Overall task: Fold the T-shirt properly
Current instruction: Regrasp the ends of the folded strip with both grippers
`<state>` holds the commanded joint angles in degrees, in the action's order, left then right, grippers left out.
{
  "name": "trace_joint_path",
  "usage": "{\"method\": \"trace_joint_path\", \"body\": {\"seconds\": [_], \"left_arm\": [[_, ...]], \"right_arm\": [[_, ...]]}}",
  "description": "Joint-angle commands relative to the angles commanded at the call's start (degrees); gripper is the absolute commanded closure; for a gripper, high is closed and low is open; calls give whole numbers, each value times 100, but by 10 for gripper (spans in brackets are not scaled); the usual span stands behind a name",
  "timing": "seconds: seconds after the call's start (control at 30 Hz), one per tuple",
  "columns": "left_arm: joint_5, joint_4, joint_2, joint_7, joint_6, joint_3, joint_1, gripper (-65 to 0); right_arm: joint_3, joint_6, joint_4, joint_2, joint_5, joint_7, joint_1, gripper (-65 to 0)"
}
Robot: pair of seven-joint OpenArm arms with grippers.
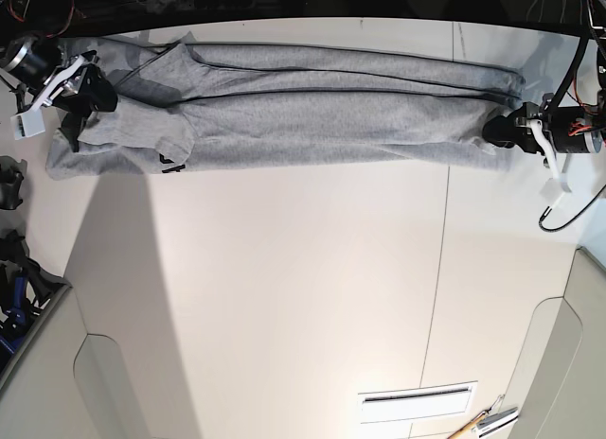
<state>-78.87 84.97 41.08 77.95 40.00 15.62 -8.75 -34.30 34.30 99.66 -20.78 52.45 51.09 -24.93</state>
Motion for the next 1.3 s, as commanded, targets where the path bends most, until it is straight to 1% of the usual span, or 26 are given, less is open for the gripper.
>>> {"method": "trace_joint_path", "body": {"seconds": [0.1, 0.2, 0.23, 0.33, 0.37, 0.4, 0.43, 0.5, 0.53, 0.63, 0.73, 0.77, 0.83, 0.87, 0.9, 0.93, 1.0, 1.03, 1.13, 1.23, 1.3], "left_arm": [[-197, 0, 0, 76, 0, 555, -2, -166], [-479, 0, 2, 205, 0, 1217, -96, -171], [-492, 0, 0, 203, 0, 1414, -166, -201], [-492, -2, -37, 175, 0, 1851, -321, -324], [-492, -2, -63, 144, 0, 1963, -367, -336], [-490, -2, -107, 109, 0, 2057, -398, -336], [-490, -15, -131, 85, 0, 2135, -446, -336], [-466, -90, -129, 22, 0, 2157, -529, -336], [-439, -116, -133, -20, 0, 2157, -560, -336], [-334, -170, -205, -94, 0, 2157, -570, -336], [-219, -170, -378, -105, 0, 2157, -575, -336], [-173, -173, -461, -107, 0, 2157, -584, -336], [2, -175, -632, -184, 0, 2157, -588, -348], [157, -181, -702, -330, 0, 2157, -588, -373], [339, -186, -763, -525, 0, 2157, -595, -398], [516, -186, -798, -710, 0, 2157, -623, -418], [793, -186, -841, -1078, 0, 2157, -767, -423], [855, -186, -866, -1158, 0, 2157, -841, -423], [841, -188, -883, -1174, 0, 2157, -1038, -423], [837, -186, -887, -1174, 0, 2157, -1187, -423], [793, -186, -885, -1174, 0, 2157, -1224, -423]], "right_arm": [[-315, 0, 79, 2, 155, 26, -2, -293], [-809, 0, 212, 57, 319, 61, 0, -293], [-1001, 2, 308, 136, 369, 61, 0, -293], [-1405, 2, 643, 422, 505, 44, 72, -293], [-1438, 2, 715, 507, 501, -22, 136, -292], [-1436, 2, 732, 577, 494, -105, 197, -276], [-1416, 2, 723, 654, 448, -184, 282, -218], [-1388, 2, 675, 793, 179, -354, 501, -32], [-1346, 2, 605, 793, 7, -455, 627, 0], [-1204, 4, 267, 745, -616, -592, 1045, 0], [-953, 4, -426, 479, -1095, -887, 1292, 0], [-844, 4, -686, 358, -1113, -879, 1303, 0], [-601, 24, -1174, 201, -1113, -662, 1263, 0], [-483, 26, -1405, 153, -1110, -538, 1228, 0], [-404, 33, -1587, 144, -1102, -549, 1147, 0], [-378, 50, -1696, 155, -1019, -621, 1027, 0], [-402, 48, -1720, 155, -647, -702, 763, 0], [-448, 50, -1703, 157, -470, -699, 688, 0], [-756, 50, -1622, 157, -96, -693, 678, 0], [-1152, 52, -1335, 157, 470, -415, 713, 0], [-1279, 66, -1029, 157, 520, -391, 710, 0]]}}
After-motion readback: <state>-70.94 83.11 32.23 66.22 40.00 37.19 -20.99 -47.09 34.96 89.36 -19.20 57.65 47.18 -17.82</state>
